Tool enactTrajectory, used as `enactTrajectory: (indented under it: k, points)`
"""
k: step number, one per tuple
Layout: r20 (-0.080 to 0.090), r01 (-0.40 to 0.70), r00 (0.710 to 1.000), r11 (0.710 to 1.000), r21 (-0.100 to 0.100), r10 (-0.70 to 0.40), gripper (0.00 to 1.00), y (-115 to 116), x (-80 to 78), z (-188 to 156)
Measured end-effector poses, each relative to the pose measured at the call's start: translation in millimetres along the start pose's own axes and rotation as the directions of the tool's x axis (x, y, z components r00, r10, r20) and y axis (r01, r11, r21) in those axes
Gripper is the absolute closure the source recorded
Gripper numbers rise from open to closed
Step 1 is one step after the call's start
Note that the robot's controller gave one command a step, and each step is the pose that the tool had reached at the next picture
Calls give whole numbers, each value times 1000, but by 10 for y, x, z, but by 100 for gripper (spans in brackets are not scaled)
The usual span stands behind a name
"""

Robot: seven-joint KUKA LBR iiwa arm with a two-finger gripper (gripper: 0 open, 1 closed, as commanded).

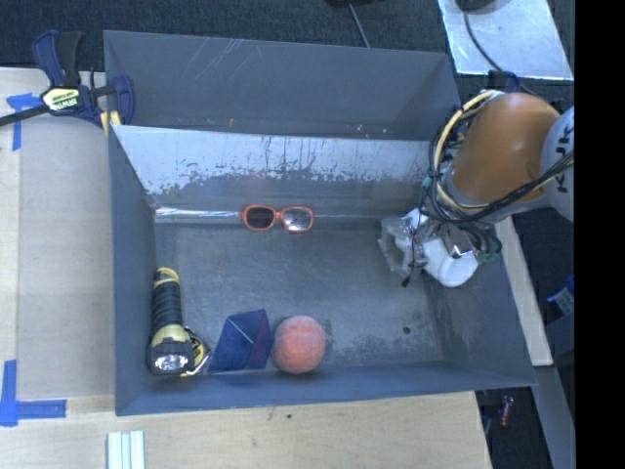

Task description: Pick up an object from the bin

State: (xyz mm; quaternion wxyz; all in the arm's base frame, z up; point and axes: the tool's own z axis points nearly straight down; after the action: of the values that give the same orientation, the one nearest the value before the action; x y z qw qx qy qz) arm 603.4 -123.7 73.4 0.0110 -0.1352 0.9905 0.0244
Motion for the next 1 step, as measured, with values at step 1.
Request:
enactTrajectory:
  k: [1]
  points:
    - [0, 0, 1000, 1000, 0, 0, 100, 0, 0, -1]
